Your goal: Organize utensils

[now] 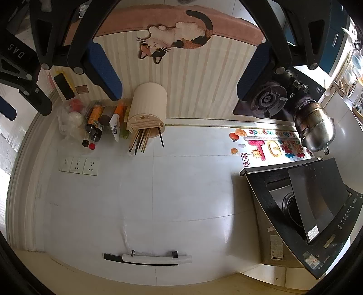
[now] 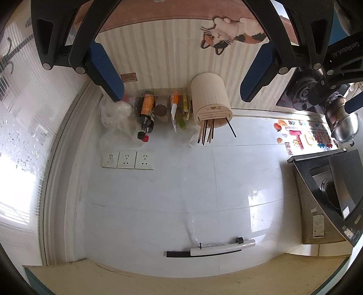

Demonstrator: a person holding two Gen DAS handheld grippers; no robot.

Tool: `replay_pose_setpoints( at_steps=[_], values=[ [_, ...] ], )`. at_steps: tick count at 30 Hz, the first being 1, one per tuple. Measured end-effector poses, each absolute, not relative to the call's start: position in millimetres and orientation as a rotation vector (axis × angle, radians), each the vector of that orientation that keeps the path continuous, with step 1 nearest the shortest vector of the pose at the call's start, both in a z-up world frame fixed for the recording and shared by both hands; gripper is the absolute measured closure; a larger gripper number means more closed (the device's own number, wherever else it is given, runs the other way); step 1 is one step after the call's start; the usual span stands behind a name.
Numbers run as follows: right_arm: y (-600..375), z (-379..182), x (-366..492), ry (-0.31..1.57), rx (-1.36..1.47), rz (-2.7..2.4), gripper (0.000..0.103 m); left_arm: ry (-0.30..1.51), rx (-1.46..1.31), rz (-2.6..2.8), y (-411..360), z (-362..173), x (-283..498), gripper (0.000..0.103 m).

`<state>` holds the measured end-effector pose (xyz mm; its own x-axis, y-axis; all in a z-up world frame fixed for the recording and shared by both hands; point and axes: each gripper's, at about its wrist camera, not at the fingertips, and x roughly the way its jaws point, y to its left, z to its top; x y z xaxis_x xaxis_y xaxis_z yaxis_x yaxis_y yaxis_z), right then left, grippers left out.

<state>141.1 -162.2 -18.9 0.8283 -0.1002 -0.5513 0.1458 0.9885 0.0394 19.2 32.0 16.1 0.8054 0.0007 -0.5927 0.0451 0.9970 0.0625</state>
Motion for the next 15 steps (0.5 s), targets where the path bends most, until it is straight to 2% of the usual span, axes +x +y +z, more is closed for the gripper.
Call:
replay_pose_setpoints(
  at_steps=[15],
  values=[
    [-164.8, -19.0, 142.7, 0.581, 0.079, -0.131, 0.000, 0.640, 0.074, -0.029, 30.5, 14.2, 19.0, 0.000]
  ],
)
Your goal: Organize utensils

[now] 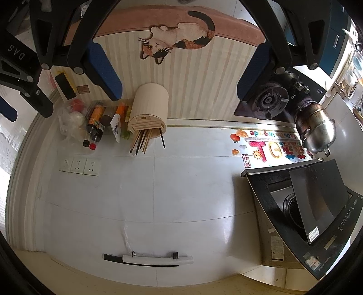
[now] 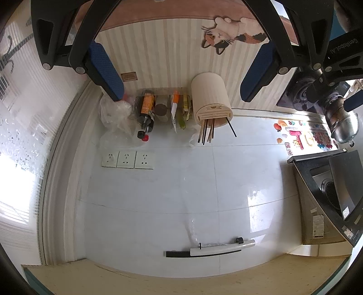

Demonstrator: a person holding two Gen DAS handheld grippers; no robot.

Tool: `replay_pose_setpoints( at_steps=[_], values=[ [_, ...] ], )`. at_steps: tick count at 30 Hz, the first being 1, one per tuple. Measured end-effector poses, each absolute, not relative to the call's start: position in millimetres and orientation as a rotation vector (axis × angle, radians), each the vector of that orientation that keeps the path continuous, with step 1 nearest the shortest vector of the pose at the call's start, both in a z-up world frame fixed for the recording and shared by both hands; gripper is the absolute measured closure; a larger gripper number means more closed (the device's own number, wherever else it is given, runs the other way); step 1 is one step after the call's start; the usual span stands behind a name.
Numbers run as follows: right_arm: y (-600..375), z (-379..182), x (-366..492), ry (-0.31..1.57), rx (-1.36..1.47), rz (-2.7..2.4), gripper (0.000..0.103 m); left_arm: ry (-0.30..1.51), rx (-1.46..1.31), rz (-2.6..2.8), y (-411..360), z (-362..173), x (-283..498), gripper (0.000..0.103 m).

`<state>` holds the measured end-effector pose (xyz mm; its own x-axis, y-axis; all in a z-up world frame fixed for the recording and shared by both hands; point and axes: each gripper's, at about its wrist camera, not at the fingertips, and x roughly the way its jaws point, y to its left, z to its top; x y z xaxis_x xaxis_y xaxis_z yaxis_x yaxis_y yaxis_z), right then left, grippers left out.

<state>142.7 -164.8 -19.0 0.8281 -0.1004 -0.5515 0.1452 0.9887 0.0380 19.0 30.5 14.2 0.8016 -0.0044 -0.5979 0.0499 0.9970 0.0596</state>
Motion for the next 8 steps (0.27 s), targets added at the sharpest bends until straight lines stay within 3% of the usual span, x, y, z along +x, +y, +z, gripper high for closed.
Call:
replay_pose_setpoints(
  at_steps=[8],
  values=[
    [-165.8, -20.7, 145.6, 0.588, 0.084, -0.129, 0.000, 0.649, 0.067, -0.019, 26.2, 13.8, 22.3, 0.000]
  ],
)
